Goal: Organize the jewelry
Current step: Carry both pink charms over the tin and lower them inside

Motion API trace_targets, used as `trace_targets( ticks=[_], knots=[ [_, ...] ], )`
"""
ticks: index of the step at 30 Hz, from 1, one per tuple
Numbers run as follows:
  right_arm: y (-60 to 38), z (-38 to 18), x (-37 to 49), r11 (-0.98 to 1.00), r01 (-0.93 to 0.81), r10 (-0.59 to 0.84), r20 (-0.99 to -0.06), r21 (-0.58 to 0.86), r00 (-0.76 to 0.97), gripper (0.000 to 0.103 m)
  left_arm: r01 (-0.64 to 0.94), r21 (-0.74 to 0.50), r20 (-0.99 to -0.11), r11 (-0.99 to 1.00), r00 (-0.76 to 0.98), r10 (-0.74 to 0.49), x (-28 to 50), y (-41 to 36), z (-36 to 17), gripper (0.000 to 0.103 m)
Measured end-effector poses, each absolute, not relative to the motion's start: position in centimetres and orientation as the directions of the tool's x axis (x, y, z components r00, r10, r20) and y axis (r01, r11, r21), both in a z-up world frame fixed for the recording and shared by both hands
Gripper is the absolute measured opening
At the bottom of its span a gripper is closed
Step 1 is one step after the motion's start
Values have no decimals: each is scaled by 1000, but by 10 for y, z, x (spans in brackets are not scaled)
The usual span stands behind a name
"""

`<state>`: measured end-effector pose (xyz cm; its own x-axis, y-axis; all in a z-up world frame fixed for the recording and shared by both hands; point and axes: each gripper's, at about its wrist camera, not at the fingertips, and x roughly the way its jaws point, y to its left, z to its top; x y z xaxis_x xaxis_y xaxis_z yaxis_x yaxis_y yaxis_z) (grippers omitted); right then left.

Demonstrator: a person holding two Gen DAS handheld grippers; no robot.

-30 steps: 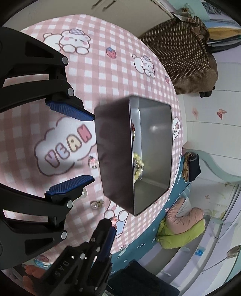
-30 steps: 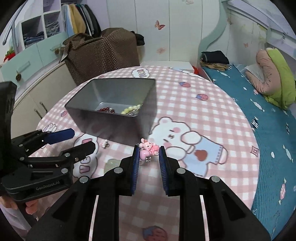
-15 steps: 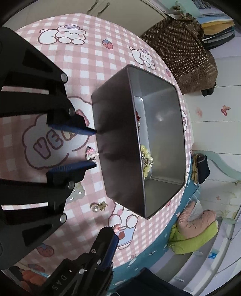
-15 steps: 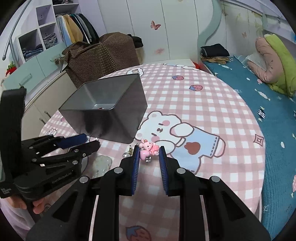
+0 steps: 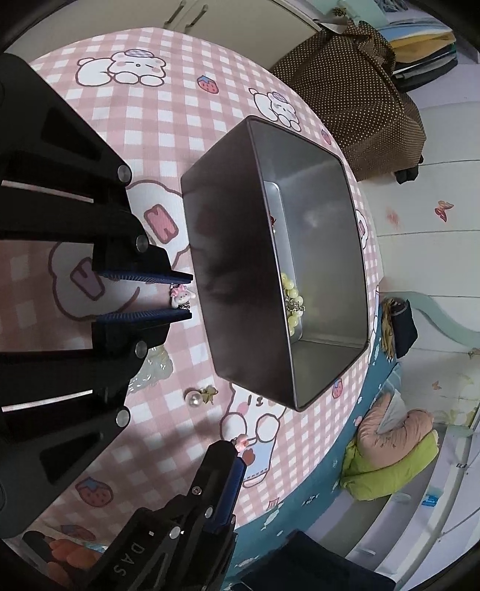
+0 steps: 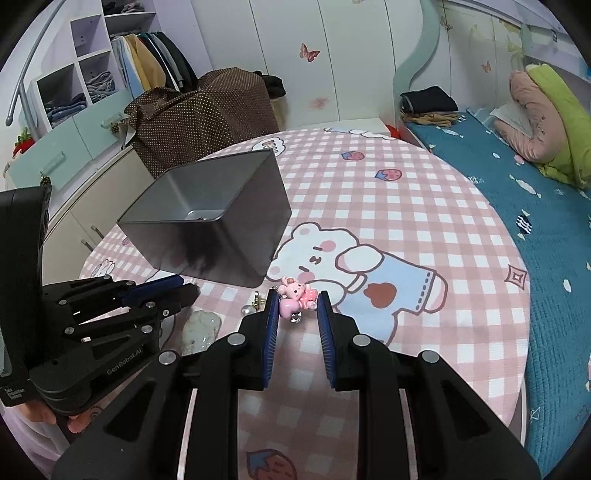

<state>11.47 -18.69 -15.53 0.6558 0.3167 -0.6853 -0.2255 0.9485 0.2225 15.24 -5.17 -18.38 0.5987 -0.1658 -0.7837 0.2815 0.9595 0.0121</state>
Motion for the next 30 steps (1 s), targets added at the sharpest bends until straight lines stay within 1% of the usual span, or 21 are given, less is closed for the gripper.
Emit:
trace_targets(
  ticks=[15, 30],
  knots=[
    [-161, -137, 106, 952, -249, 301, -676, 176, 673, 20, 252, -27, -746, 967, 639, -187, 133, -25, -163, 14],
    [-128, -117, 109, 943, -302, 319, -650, 142, 690, 20, 212, -54, -697, 976, 692, -189, 120, 6, -139, 14]
  ],
)
